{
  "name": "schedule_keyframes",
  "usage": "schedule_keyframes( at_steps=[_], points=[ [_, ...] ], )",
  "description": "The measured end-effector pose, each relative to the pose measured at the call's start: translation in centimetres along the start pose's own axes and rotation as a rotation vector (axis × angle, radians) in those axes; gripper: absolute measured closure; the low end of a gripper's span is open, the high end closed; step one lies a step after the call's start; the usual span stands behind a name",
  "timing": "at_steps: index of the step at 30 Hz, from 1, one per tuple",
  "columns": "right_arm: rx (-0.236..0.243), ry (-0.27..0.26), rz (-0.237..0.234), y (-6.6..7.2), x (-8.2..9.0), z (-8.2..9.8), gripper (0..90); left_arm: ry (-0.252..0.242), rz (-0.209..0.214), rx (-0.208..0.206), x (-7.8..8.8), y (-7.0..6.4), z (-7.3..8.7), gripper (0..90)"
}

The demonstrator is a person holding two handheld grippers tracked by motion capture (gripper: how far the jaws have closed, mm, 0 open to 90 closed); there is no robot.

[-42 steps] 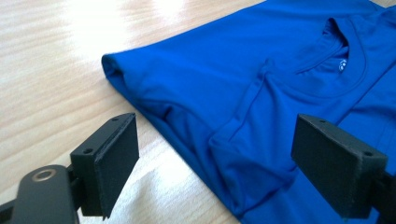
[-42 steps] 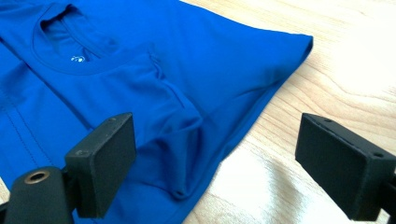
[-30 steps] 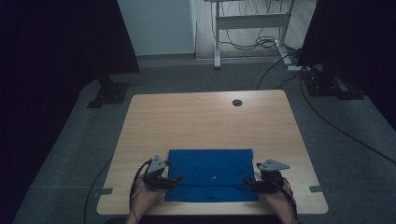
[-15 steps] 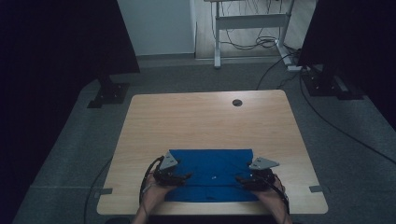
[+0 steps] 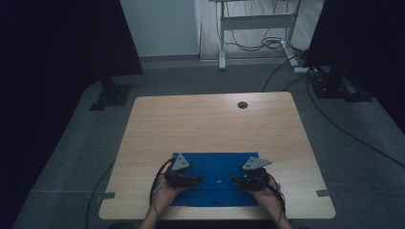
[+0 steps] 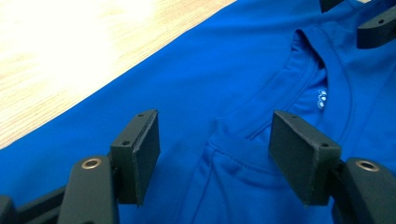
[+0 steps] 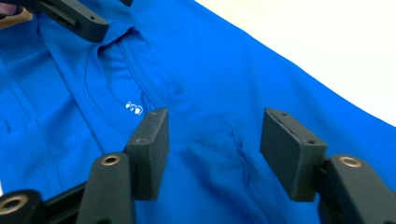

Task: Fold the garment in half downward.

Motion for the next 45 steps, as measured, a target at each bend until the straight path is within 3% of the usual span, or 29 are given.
schedule_keyframes(
  at_steps=[7,14,22,38,45],
  points=[
    [0.008,0.027,-0.001,-0.2,-1.2,-0.1,58.5,0.012,0.009,0.006,-0.7,0.0,0.5,45.8],
    [0.033,0.026,0.024,0.1,-1.2,-0.2,77.2,-0.008,-0.008,-0.004,-0.3,-0.3,0.4,65.6],
    [0.012,0.014,-0.004,0.5,-0.9,-0.4,82.8,-0.009,0.003,-0.003,0.0,-0.5,0.3,81.8],
    [-0.001,-0.039,-0.022,1.4,0.8,-0.8,84.8,-0.076,0.023,-0.006,2.4,-1.6,-0.4,85.7],
    [0.012,-0.066,-0.051,3.0,2.2,-0.2,84.3,-0.078,0.057,0.018,3.8,-2.8,0.9,85.6]
  ],
)
Point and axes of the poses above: each handheld gripper's, and its own axes: x roughly backward along the jaws, z roughly out of its underside, y roughly to its left, the point moved 5 cm from there along -x, roughly forward along the jaws, and after that the axes turned 6 degrees about -z, right-handed, at the moved point
